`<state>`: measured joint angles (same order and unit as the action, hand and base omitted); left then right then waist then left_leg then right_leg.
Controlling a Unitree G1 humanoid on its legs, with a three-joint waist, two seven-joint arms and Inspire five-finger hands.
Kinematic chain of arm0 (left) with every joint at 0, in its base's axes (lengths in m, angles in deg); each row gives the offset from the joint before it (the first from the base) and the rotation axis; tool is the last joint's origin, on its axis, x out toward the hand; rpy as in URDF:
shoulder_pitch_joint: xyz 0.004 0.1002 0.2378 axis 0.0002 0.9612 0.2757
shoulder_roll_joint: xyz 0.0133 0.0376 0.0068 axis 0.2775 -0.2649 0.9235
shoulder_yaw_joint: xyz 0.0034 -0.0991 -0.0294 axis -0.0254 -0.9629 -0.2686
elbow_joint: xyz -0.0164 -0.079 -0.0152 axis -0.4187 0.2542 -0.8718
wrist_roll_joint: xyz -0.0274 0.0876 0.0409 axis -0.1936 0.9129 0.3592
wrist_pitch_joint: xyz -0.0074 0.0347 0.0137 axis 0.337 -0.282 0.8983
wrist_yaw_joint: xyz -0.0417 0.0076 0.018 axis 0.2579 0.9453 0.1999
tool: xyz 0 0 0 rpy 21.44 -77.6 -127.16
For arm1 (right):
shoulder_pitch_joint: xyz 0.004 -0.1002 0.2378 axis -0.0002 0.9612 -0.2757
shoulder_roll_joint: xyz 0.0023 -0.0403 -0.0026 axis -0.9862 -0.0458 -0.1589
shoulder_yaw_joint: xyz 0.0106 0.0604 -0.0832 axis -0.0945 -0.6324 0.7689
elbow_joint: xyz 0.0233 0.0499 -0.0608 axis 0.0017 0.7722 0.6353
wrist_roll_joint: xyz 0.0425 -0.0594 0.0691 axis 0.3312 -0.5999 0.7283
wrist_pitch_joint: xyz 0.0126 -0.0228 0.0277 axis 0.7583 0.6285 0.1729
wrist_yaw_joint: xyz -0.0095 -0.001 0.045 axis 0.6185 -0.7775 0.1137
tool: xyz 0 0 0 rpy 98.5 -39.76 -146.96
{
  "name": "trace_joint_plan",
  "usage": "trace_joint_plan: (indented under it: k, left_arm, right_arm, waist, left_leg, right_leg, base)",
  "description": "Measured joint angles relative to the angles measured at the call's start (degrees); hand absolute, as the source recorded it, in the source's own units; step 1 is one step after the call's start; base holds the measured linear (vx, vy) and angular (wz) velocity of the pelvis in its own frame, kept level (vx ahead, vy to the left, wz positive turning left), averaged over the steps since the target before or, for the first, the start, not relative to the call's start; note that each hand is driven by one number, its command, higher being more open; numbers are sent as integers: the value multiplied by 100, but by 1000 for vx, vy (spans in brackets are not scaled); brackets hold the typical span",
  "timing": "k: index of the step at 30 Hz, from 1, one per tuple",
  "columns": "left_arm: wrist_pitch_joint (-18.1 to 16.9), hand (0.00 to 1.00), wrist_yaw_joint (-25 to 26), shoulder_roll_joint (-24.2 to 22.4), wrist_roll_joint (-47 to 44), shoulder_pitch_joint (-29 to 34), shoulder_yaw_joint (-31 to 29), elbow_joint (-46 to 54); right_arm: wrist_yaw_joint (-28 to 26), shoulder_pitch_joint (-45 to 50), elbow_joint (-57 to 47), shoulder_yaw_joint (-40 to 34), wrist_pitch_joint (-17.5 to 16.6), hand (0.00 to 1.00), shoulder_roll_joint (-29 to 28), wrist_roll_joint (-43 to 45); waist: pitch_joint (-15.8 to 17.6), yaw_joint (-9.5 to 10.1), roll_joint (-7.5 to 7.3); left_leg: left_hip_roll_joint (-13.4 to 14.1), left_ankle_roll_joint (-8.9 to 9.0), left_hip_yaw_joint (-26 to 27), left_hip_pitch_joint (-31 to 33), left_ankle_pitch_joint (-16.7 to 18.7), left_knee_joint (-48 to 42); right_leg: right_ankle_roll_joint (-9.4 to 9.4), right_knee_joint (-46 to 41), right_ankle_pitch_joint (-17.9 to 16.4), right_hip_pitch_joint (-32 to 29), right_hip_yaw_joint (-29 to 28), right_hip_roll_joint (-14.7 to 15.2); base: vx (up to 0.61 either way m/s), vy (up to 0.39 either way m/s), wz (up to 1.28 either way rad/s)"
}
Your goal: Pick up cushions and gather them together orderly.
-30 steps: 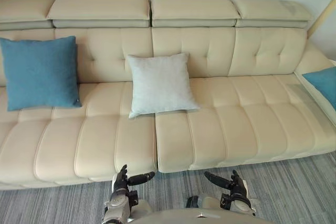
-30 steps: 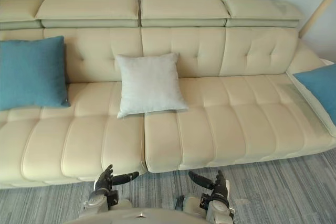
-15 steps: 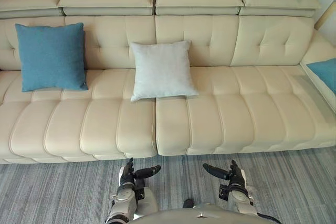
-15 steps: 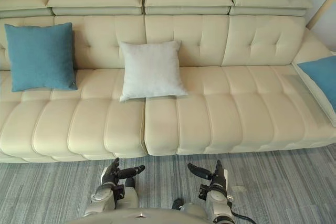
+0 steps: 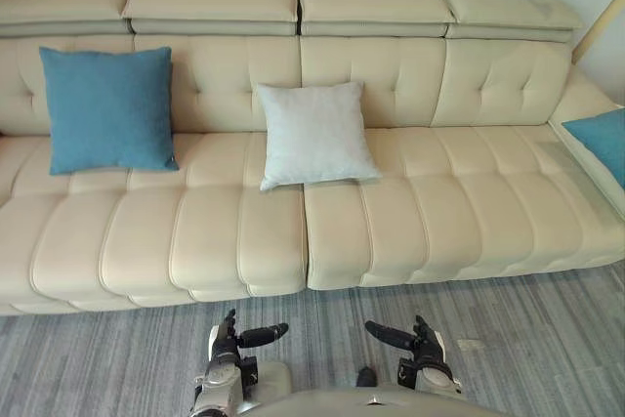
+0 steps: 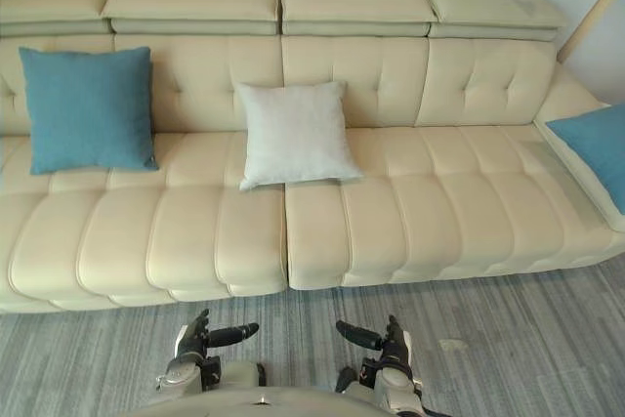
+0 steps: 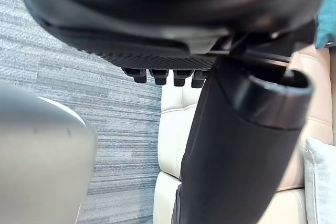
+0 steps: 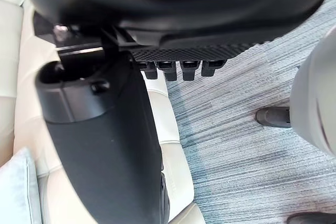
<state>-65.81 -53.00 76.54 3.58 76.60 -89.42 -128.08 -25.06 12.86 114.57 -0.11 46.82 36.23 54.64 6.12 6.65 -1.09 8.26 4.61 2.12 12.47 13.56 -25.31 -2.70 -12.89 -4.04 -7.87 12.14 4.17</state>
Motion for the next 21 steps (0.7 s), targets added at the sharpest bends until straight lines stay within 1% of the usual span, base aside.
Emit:
trace_joint_plan:
  k: [1, 2, 4, 5, 6, 7, 10, 14, 16, 17, 18, 19, 20, 21]
  left_arm:
    - [4, 100, 5, 13, 0, 13, -6, -6]
    - [7, 100, 23, 57, 10, 89, -8, -30]
    - [16, 100, 24, 52, 16, 106, -5, -145]
    - [33, 100, 9, 23, 100, 106, 0, -225]
    - [35, 100, 7, 21, 123, 109, 0, -244]
    - [45, 100, -16, 14, 213, 95, 3, -339]
    - [49, 100, -43, 12, 240, 97, 5, -384]
    - [55, 100, -84, 26, 459, -6, 7, -510]
    - [58, 100, -95, 10, 461, -127, 10, -615]
    - [58, 100, -94, 2, 460, -144, 10, -623]
    - [57, 100, -91, -6, 460, -158, 8, -626]
    - [55, 100, -91, 1, 460, -176, 10, -633]
    - [56, 100, -91, 5, 460, -195, 9, -634]
    - [60, 100, -92, 8, 460, -269, 47, -634]
  right_arm:
    - [-9, 20, 12, 0, 2, 100, -30, 0]
    - [-108, 59, 157, 8, 75, 100, -68, -3]
    - [-120, 119, 217, -112, 100, 100, -69, -3]
    - [-118, 145, 222, -334, 100, 100, -73, 1]
    - [-118, 151, 225, -366, 100, 100, -74, 0]
    - [-117, 190, 232, -483, 100, 100, -75, 3]
    - [-123, 217, 291, -598, 101, 100, -78, 5]
    - [-125, 178, 338, -710, 101, 100, -81, 118]
    - [-127, 89, 380, -710, 88, 100, -80, 133]
    - [-127, 45, 407, -709, 86, 100, -79, 134]
    - [-129, -16, 444, -704, 84, 100, -79, 134]
    - [-130, -164, 525, -694, 62, 100, -86, 133]
    - [-129, -231, 547, -699, 67, 100, -85, 135]
    - [-128, -260, 558, -790, 85, 100, -83, 131]
  waist:
    - [-13, -12, -18]
    - [-55, -50, -48]
    - [-205, -61, -20]
    - [-283, -101, 2]
    - [-296, -102, 17]
    - [-322, -112, 50]
    - [-339, -116, 60]
    - [-353, -138, 14]
    - [-346, -166, -4]
    - [-346, -169, -4]
    - [-344, -167, 0]
    - [-340, -152, 2]
    - [-318, -153, 1]
    - [-237, -206, -20]
  left_leg:
    - [-23, -7, 16, -13, -1, 16]
    - [-121, -81, 141, -131, -13, 120]
    - [-242, -173, 253, -175, -70, 314]
    - [-285, -209, 368, -236, -92, 433]
    - [-288, -218, 388, -247, -98, 448]
    - [-310, -280, 468, -337, -144, 562]
    - [-335, -270, 556, -470, -179, 693]
    - [-243, -261, 871, -636, -187, 858]
    - [-167, -261, 1178, -719, -186, 921]
    - [-138, -261, 1269, -728, -186, 930]
    - [-97, -262, 1364, -739, -186, 961]
    - [39, -268, 1708, -771, -191, 1085]
    - [91, -268, 1847, -794, -195, 1119]
    - [99, -250, 2142, -894, -202, 1146]
  right_leg:
    - [-15, 23, 31, 10, -9, 13]
    - [-110, 207, 157, 107, -118, 91]
    - [-150, 474, 316, 150, -212, 167]
    - [-170, 742, 464, 216, -308, 182]
    - [-165, 789, 484, 229, -326, 180]
    - [-206, 954, 568, 297, -391, 177]
    - [-183, 1113, 630, 325, -531, 131]
    - [-58, 1397, 816, 285, -1002, -26]
    - [26, 1466, 1021, 83, -1361, -151]
    - [56, 1478, 1109, 19, -1364, -192]
    - [145, 1515, 1276, -74, -1311, -263]
    - [462, 1784, 1694, -190, -761, -447]
    - [597, 1738, 1535, -242, -439, -415]
    - [927, 1284, 893, -325, 903, -260]
  base:
    - [-2, 181, -17]
    - [14, 156, -24]
    - [49, 167, -26]
    - [72, 99, -20]
    - [92, 53, -30]
    - [77, 12, -27]
    - [101, -2, -35]
    - [92, -19, -66]
    - [28, -19, -103]
    - [-15, -26, -113]
    - [-32, -62, -153]
    - [-36, -93, -148]
    - [-23, -209, -157]
    - [37, -176, -103]
